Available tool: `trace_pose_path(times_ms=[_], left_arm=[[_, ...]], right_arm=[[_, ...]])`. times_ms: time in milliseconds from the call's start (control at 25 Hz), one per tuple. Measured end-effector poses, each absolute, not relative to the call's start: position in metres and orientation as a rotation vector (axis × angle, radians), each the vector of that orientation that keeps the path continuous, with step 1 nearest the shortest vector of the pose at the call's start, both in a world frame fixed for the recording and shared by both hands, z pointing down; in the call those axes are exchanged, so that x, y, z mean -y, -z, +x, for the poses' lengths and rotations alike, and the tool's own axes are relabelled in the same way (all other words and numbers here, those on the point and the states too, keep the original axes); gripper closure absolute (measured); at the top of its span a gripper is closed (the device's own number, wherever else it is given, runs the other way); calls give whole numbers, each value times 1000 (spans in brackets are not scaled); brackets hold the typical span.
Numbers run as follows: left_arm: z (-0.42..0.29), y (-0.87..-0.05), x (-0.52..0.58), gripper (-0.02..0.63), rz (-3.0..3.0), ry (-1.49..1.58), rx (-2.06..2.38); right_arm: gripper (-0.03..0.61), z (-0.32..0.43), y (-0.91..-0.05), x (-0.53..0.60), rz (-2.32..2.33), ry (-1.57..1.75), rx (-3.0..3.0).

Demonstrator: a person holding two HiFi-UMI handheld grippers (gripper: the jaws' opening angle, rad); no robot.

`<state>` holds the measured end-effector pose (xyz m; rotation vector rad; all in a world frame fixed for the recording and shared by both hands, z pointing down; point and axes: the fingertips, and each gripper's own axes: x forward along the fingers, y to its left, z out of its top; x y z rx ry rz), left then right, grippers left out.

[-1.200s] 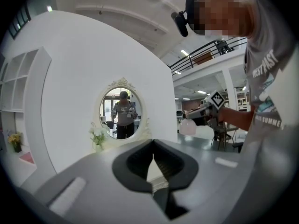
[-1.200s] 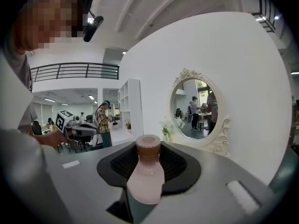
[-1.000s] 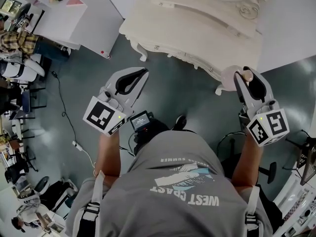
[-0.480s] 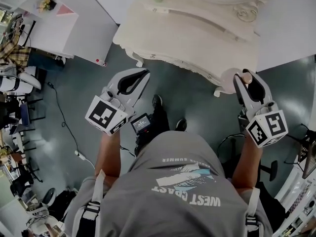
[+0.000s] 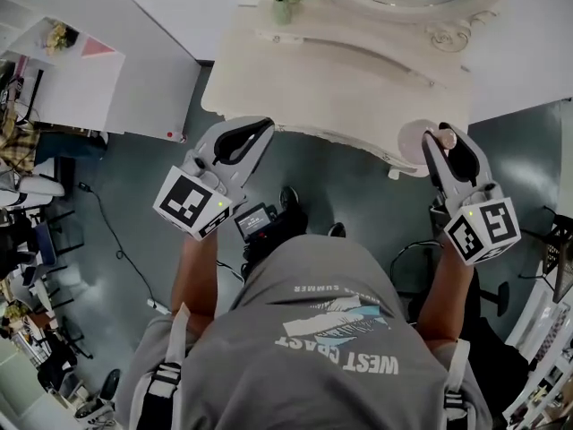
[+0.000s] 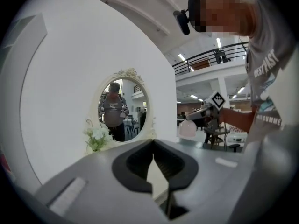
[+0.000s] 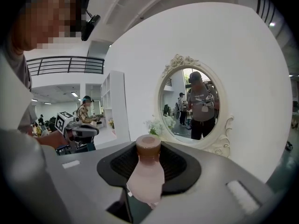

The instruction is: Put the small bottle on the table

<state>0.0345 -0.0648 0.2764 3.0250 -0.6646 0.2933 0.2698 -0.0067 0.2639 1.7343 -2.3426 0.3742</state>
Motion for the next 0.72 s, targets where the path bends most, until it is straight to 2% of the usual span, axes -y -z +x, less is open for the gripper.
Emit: trace_pose_path(times_ms=[720], left_arm=[[-20, -288, 147, 612, 3016, -233, 633]], right_arm=[[436, 205, -258, 103, 1709, -332, 2339]])
